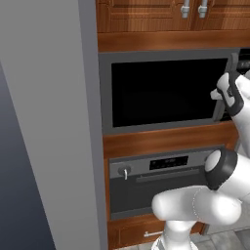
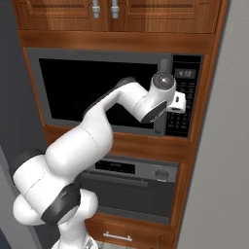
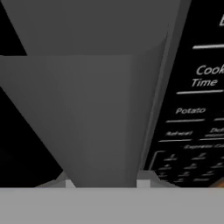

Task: Place the sponge inside the microwave to prepare for sanitizing.

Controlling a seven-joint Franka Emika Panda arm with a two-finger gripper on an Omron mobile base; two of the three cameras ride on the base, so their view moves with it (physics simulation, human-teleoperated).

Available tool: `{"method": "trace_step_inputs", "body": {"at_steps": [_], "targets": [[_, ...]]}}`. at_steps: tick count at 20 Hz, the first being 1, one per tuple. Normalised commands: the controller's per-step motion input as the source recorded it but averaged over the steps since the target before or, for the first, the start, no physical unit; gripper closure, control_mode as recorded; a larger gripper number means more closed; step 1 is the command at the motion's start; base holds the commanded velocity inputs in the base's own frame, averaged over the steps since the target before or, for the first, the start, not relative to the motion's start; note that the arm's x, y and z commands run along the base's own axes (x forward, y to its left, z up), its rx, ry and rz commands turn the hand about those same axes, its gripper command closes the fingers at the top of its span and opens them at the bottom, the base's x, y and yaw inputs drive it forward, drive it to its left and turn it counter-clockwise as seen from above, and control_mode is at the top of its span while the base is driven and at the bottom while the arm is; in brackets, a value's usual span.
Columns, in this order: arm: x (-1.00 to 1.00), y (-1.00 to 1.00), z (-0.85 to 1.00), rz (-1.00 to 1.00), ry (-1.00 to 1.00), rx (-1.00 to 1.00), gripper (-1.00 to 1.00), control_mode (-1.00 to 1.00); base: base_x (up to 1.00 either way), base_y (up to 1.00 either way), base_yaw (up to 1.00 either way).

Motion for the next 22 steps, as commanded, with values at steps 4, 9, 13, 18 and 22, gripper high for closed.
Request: {"method": "trace_step_inputs", "body": {"at_steps": [4,9,13,18,22], "targets": [[-0.39,0.15,0.00,-0.15,0.03,0.00,1.00,-1.00,0.00,0.00,0.00],[-0.85,0.20,-0.03,-0.20,0.02,-0.01,1.00,-1.00,0.00,0.00,0.00],[-0.98,0.35,-0.05,-0.23,0.00,0.00,1.00,-1.00,0.00,0.00,0.00],[-0.87,0.63,-0.01,-0.23,0.03,-0.04,1.00,-1.00,0.00,0.00,0.00],[-0.63,0.79,-0.15,-0.18,0.02,-0.01,1.00,-1.00,0.00,0.00,0.00]]}}
